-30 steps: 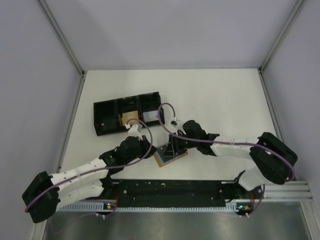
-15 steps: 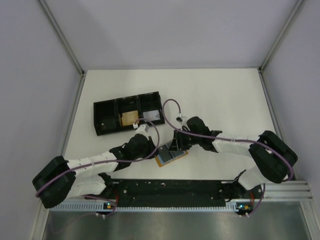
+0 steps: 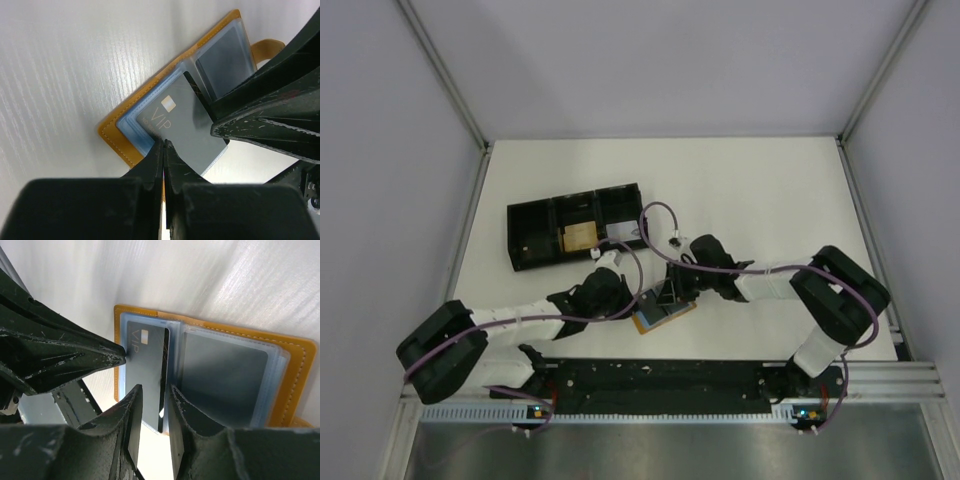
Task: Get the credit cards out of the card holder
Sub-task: Remove the credit card from the card holder.
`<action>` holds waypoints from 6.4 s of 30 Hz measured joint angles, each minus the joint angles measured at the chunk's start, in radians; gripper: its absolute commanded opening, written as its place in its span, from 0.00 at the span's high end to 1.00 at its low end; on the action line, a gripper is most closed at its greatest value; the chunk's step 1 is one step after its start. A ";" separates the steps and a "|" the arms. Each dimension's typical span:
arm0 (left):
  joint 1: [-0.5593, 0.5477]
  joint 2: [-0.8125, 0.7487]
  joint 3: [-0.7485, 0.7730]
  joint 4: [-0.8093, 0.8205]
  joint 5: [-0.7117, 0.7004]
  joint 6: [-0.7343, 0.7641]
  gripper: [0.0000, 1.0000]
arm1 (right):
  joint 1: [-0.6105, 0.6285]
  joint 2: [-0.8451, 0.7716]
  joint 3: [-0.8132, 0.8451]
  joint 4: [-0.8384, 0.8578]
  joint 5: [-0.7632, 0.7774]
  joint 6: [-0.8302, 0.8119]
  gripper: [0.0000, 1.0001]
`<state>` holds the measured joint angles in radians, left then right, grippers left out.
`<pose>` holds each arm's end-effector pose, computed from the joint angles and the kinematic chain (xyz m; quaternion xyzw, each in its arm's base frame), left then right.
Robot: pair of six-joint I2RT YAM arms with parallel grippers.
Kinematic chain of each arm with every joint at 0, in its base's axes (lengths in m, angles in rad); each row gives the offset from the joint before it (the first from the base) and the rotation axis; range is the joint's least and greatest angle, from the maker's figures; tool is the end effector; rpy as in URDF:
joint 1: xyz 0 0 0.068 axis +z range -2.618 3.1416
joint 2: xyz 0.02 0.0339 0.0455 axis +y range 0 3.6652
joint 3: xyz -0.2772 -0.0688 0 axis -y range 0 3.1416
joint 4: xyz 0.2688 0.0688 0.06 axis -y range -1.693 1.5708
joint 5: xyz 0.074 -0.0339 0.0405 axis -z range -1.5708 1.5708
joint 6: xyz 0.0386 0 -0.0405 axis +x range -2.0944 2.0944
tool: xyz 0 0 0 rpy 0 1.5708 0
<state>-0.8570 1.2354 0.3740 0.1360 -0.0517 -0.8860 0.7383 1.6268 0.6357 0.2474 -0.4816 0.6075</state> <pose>0.1544 -0.1753 0.1357 -0.0238 0.9114 -0.2987 0.2820 0.2192 0.2236 0.1250 -0.1537 0.8811 0.4140 0.1691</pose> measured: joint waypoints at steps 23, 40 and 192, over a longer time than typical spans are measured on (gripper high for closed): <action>0.005 0.022 0.000 0.029 0.024 -0.006 1.00 | -0.106 0.069 -0.121 0.317 -0.174 0.146 1.00; 0.093 -0.057 -0.058 0.183 0.003 -0.119 0.82 | -0.119 0.112 -0.126 0.389 -0.204 0.166 1.00; 0.108 0.194 0.127 0.027 0.236 0.078 1.00 | -0.298 -0.018 0.060 -0.124 -0.179 -0.163 1.00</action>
<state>-0.7490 1.4292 0.5007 0.1627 0.1844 -0.8082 0.4400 1.6085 0.6956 0.1234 -0.6601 0.4442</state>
